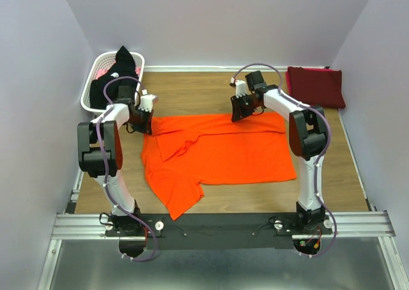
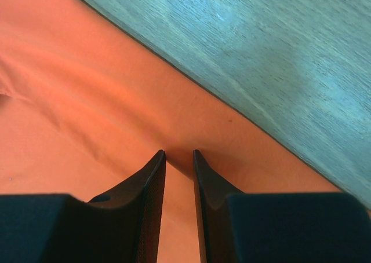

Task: Fold and stack the t-shirts
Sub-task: Fold the flattened tshirt in 1/3 of the way

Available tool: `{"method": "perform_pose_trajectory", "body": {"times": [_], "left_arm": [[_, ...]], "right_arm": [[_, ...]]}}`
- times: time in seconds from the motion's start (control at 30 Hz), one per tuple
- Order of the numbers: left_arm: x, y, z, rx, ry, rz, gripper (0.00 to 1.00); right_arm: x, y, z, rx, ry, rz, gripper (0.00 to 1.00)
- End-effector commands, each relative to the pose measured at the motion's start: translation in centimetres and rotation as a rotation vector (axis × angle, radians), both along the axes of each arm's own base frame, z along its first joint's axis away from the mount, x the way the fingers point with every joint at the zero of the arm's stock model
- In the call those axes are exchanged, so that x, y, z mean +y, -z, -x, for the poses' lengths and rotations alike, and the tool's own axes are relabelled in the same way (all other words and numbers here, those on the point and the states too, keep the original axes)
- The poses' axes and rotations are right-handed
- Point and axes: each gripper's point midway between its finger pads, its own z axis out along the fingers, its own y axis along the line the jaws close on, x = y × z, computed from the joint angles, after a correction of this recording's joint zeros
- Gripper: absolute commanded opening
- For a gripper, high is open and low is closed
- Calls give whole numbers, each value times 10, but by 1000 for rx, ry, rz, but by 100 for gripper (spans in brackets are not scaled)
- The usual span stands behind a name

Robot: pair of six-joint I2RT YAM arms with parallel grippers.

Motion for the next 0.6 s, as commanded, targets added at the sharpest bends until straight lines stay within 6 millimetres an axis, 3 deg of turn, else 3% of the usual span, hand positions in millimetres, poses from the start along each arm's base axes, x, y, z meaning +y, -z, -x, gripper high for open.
{"method": "perform_pose_trajectory", "body": {"times": [0.0, 0.07, 0.13, 0.2, 0.27, 0.33, 0.37, 0.47, 0.57], "left_arm": [[14, 7, -11, -20, -30, -55, 0], [17, 13, -12, -6, -34, -66, 1], [17, 4, -18, -34, -17, -72, 13], [12, -12, -19, -71, 17, -51, 30], [6, -45, -19, -163, 88, -39, 38], [-6, -71, -6, -209, 153, 1, 44], [-8, -74, 5, -206, 206, 1, 46], [-20, -81, 35, -207, 314, 22, 46], [-27, -70, 68, -181, 382, 22, 46]], "right_arm": [[-11, 19, 8, 43, 6, 53, 33], [-11, 17, 8, 43, 6, 48, 33], [-9, 12, 7, 40, 0, 37, 33], [-1, 3, 11, 48, -21, -7, 34], [7, -12, 14, 49, -42, -61, 36], [21, -29, 21, 72, -75, -153, 37], [31, -45, 24, 78, -95, -213, 38], [48, -69, 29, 88, -121, -294, 39], [67, -81, 40, 101, -151, -325, 40]]}}
